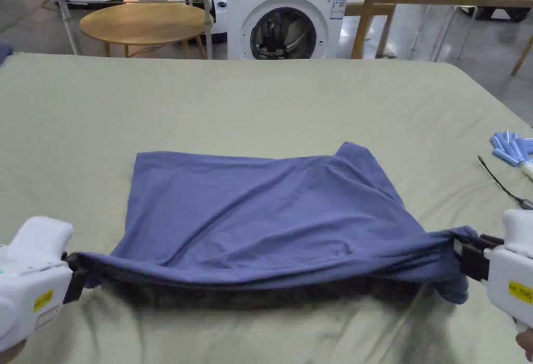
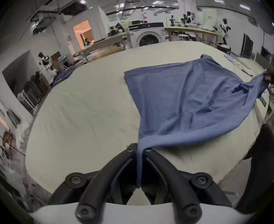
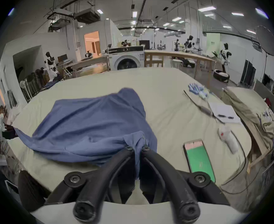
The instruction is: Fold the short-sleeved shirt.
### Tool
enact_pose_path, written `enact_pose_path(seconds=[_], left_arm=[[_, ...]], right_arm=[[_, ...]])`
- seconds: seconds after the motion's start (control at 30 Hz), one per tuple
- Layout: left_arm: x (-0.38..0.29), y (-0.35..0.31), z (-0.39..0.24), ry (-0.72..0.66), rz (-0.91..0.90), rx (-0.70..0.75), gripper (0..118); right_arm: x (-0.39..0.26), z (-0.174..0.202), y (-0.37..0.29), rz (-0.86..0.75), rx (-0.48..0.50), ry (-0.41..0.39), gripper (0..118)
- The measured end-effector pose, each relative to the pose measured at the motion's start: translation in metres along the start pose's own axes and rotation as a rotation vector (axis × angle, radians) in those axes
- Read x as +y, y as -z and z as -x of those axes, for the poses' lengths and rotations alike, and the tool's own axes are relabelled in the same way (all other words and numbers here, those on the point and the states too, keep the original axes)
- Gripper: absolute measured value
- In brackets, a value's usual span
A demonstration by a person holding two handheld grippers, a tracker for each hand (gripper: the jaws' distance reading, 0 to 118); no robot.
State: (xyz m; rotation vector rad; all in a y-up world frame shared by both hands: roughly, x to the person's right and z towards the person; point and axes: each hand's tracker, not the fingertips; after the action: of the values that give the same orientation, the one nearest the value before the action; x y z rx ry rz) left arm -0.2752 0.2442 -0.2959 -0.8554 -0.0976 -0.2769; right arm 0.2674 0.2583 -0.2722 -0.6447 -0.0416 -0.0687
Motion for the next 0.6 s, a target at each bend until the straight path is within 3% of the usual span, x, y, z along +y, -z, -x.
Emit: enact_pose_path(seconds=[0.17,0.37,0.43,0.47,0.5,0.53,0.57,0.6], left_arm=[[0.043,0.066,0.017,-0.073,0.072,-0.048,0],[0.057,0.121,0.013,-0.056,0.153,-0.035,0],[0.057,0.124,0.008,-0.037,0.155,-0.030,1],[0.056,0.123,0.009,-0.040,0.144,-0.024,17],[0.055,0.119,0.011,-0.057,0.121,-0.025,41],[0.053,0.111,0.012,-0.084,0.083,-0.040,71],[0.048,0.096,0.013,-0.111,0.043,-0.054,95],[0.043,0.080,0.012,-0.127,-0.015,-0.052,98]], right_arm=[[0.025,0.000,0.078,0.019,-0.031,-0.059,1],[0.018,-0.012,0.142,0.083,-0.059,-0.031,2],[0.012,-0.015,0.149,0.092,-0.058,-0.025,9],[0.008,-0.018,0.149,0.092,-0.041,-0.011,39],[0.007,-0.019,0.146,0.081,0.007,0.013,73],[0.004,-0.022,0.140,0.083,0.055,0.033,100],[0.002,-0.023,0.128,0.082,0.027,0.021,105],[-0.002,-0.021,0.112,0.023,0.026,0.020,104]])
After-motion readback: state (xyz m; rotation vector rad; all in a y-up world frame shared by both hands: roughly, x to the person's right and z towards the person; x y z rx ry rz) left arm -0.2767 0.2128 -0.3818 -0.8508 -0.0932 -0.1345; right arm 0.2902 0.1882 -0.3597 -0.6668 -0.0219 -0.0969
